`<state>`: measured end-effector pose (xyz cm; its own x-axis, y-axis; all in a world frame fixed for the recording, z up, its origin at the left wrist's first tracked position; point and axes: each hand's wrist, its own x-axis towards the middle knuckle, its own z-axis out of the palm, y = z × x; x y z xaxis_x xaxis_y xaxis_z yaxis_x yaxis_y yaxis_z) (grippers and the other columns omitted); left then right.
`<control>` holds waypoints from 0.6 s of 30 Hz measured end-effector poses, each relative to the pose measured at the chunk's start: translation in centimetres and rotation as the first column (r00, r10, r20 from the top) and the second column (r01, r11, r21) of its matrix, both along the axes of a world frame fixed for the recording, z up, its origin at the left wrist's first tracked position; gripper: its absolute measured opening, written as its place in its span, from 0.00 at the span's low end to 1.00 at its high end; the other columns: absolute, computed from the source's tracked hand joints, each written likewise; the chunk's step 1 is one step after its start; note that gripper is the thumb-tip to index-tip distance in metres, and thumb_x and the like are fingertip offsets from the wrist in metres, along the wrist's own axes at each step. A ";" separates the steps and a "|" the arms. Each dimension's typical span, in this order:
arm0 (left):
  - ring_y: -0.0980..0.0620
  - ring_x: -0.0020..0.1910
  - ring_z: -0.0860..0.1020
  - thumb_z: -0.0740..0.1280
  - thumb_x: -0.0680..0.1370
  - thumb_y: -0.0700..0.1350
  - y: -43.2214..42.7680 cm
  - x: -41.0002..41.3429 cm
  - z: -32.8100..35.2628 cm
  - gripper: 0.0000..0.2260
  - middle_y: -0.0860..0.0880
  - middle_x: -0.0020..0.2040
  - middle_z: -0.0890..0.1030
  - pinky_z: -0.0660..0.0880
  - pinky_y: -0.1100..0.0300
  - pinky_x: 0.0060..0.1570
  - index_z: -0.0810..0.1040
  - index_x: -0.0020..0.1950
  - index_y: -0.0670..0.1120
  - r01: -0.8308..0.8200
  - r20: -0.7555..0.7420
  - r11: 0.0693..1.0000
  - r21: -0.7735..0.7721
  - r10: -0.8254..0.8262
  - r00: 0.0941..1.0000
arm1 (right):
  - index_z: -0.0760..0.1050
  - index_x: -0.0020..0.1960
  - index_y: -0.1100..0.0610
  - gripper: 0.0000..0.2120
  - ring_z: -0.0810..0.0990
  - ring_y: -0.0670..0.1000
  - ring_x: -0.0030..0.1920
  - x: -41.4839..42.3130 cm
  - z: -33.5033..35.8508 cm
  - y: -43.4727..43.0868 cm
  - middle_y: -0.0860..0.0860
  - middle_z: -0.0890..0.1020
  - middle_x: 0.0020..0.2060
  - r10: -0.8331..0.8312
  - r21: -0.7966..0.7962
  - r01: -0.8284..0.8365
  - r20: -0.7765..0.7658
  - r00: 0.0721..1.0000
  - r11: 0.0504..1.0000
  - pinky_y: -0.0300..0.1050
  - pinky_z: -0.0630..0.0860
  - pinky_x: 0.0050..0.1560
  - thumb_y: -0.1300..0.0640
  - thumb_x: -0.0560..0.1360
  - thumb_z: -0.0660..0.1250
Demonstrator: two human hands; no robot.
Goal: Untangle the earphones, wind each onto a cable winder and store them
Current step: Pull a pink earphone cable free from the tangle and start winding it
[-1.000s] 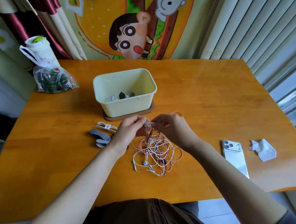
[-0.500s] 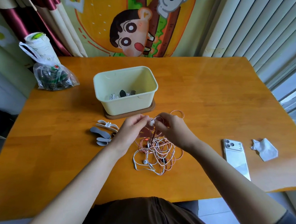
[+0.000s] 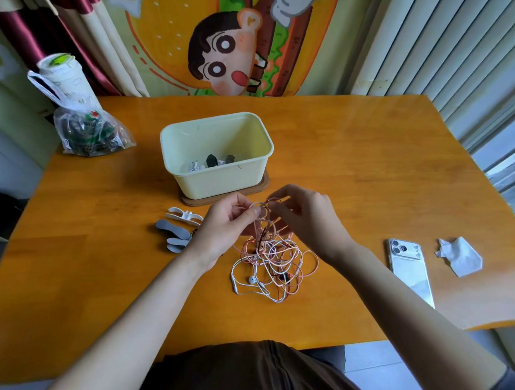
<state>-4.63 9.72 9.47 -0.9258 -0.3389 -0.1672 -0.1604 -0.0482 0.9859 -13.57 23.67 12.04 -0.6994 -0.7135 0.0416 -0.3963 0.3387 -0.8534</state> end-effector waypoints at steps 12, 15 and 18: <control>0.55 0.42 0.79 0.65 0.79 0.42 0.2 0.0 -0.1 0.03 0.51 0.40 0.80 0.76 0.56 0.51 0.77 0.47 0.45 0.034 0.047 0.999 0.020 -0.035 0.998 | 0.75 0.50 0.53 0.06 0.82 0.46 0.32 0.1 -0.7 0.1 0.47 0.83 0.37 -0.001 0.102 0.035 -0.317 0.949 0.994 0.46 0.79 0.36 0.51 0.77 0.65; 0.52 0.43 0.78 0.65 0.79 0.44 0.3 -0.2 -0.1 0.05 0.50 0.41 0.81 0.76 0.58 0.50 0.78 0.47 0.44 0.011 0.046 1.000 0.002 -0.011 0.999 | 0.72 0.51 0.54 0.06 0.81 0.53 0.33 0.2 -1.0 -0.1 0.49 0.83 0.39 -0.011 0.118 0.060 -0.380 0.925 0.991 0.50 0.77 0.34 0.52 0.78 0.62; 0.50 0.43 0.78 0.66 0.78 0.43 0.4 -0.5 -0.4 0.09 0.44 0.42 0.79 0.75 0.63 0.46 0.77 0.50 0.36 -0.050 0.066 0.998 -0.045 0.053 0.996 | 0.72 0.50 0.53 0.04 0.81 0.51 0.40 0.6 -1.1 -0.4 0.46 0.81 0.45 -0.072 0.088 0.116 -0.392 0.917 0.989 0.48 0.75 0.35 0.53 0.79 0.62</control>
<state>-5.10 10.12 9.07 -0.8942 -0.3942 -0.2120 -0.2244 -0.0152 0.9744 -12.98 23.23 10.93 -0.7082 -0.6605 0.2494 -0.6499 0.4719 -0.5958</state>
